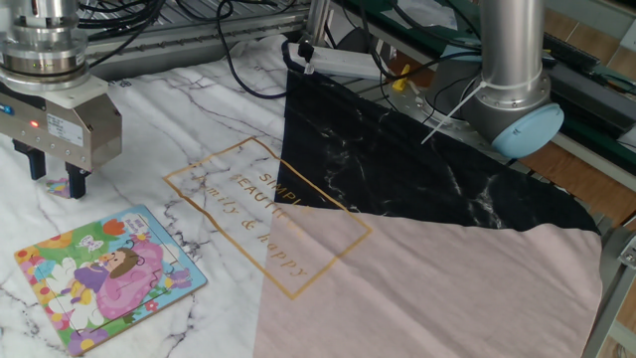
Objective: Assemble one piece of a puzzle
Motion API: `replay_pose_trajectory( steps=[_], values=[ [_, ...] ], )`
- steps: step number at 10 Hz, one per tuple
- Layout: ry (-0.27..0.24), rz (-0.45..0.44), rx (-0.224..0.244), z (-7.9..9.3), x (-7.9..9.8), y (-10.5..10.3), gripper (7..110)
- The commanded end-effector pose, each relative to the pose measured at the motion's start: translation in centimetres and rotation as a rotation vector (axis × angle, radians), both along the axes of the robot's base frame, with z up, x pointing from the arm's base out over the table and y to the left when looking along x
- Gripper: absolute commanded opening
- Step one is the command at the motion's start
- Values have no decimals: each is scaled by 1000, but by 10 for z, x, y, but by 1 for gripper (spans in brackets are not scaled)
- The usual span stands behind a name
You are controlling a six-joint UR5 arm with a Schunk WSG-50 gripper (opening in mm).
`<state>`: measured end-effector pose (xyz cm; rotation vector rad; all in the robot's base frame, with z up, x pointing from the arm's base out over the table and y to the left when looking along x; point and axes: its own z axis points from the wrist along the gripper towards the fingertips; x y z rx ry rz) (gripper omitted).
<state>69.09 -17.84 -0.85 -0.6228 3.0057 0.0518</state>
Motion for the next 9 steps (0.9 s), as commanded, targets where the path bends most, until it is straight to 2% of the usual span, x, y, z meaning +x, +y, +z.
replay_pose_trajectory(
  steps=[1,2,4,7,9],
  values=[
    [8,-13,7,1,-2,0,44],
    [15,-12,5,1,-4,0,44],
    [35,-21,-26,4,-10,-6,44],
    [69,-12,-36,4,-18,-9,44],
    [73,41,-66,4,-19,-16,44]
  ],
)
